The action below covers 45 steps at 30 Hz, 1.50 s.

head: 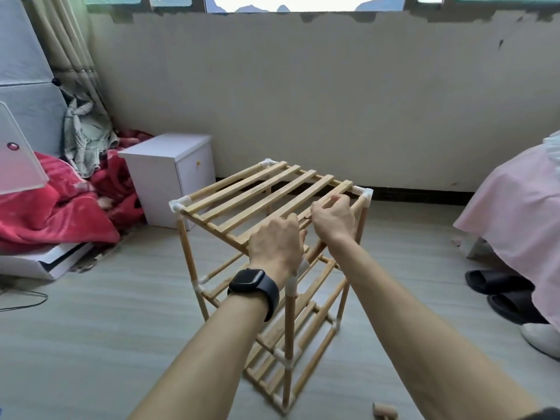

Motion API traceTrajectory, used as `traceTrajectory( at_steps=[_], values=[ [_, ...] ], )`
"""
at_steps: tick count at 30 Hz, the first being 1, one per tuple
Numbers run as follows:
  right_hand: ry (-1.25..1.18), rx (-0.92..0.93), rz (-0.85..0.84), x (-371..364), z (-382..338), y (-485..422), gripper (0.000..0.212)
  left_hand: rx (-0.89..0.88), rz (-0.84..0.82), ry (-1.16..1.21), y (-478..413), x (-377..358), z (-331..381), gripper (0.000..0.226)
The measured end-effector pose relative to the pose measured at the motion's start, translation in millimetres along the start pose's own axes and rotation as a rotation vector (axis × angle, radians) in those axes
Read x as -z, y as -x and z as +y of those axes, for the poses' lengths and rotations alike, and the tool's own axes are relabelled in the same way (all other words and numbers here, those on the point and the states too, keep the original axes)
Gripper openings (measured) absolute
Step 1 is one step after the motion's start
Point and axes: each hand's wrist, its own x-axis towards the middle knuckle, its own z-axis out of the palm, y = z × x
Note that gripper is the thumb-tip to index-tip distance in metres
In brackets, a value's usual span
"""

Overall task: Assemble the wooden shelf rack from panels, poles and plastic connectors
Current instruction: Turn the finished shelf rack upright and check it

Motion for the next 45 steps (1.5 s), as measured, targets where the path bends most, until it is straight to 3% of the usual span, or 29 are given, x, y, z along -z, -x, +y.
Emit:
traceTrajectory(
  at_steps=[7, 15, 23, 28, 33, 36, 41, 45],
  values=[
    [-0.066, 0.061, 0.109, -4, 2, 3, 0.034, -0.032, 0.011, 0.078, -2, -2, 0, 0.019],
    [0.232, 0.069, 0.028, -5, 3, 3, 0.014, 0.111, -0.021, -0.002, -5, -6, 4, 0.022],
    [0.069, 0.07, 0.126, -12, 6, 3, 0.006, 0.105, 0.0, 0.038, -3, -5, 3, 0.026],
    [0.125, 0.096, 0.088, -9, 8, 2, 0.011, 0.145, -0.073, 0.05, -2, -3, -1, 0.03],
    [0.115, 0.127, 0.121, -4, 8, 8, 0.013, 0.057, -0.064, 0.321, 18, 7, -29, 0.059],
    [0.189, 0.147, 0.103, -2, 5, 13, 0.019, 0.001, 0.003, 0.444, 42, 12, -50, 0.058],
    [0.325, 0.172, 0.08, 1, 5, 28, 0.028, -0.052, 0.025, 0.358, 60, 22, -70, 0.055],
    [0.178, 0.126, 0.077, 10, 14, 59, 0.052, -0.039, -0.07, 0.231, 56, 26, -90, 0.048]
  ],
)
